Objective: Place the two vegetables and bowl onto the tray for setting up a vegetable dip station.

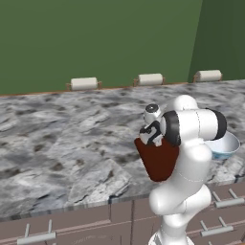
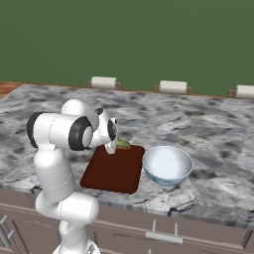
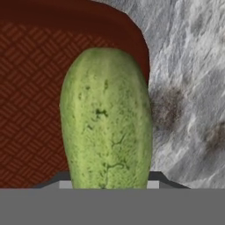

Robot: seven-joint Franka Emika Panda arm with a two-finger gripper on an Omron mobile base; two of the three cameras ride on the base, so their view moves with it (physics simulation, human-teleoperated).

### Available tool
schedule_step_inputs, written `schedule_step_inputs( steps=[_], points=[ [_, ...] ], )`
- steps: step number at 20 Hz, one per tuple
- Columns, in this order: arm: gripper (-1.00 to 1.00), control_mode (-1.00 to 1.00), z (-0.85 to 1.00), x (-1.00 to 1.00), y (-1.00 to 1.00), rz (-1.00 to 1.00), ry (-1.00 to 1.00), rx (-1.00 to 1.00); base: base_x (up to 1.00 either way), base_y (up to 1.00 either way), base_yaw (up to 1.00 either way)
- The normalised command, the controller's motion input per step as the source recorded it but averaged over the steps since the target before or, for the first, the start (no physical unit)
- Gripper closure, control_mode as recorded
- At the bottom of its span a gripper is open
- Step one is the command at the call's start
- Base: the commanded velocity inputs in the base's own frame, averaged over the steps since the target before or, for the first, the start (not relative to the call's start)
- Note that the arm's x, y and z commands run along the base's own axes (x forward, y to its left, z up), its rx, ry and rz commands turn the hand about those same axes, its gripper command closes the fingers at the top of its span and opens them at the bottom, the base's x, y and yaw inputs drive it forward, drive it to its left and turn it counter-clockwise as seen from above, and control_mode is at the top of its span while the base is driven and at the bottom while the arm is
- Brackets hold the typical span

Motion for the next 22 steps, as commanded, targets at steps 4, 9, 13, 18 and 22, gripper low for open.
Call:
schedule_step_inputs(
  steps=[4, 9, 13, 18, 22],
  points=[
    [-1.00, -1.00, 0.00, 0.00, 0.00, 0.00, 0.00, 0.00, 0.00, 0.00, 0.00],
    [-1.00, -1.00, 0.00, -0.15, -0.04, 0.00, 0.00, 0.00, 0.00, 0.00, 0.00],
    [-1.00, -1.00, 0.06, -0.33, -0.16, 0.00, 0.00, 0.00, 0.00, 0.00, 0.00],
    [-1.00, -1.00, 0.24, -0.12, -0.12, -0.01, 0.03, 0.00, 0.00, 0.00, 0.00],
    [-1.00, -1.00, 0.53, 0.00, -0.01, -0.05, 0.13, 0.00, 0.00, 0.00, 0.00]
  ],
)
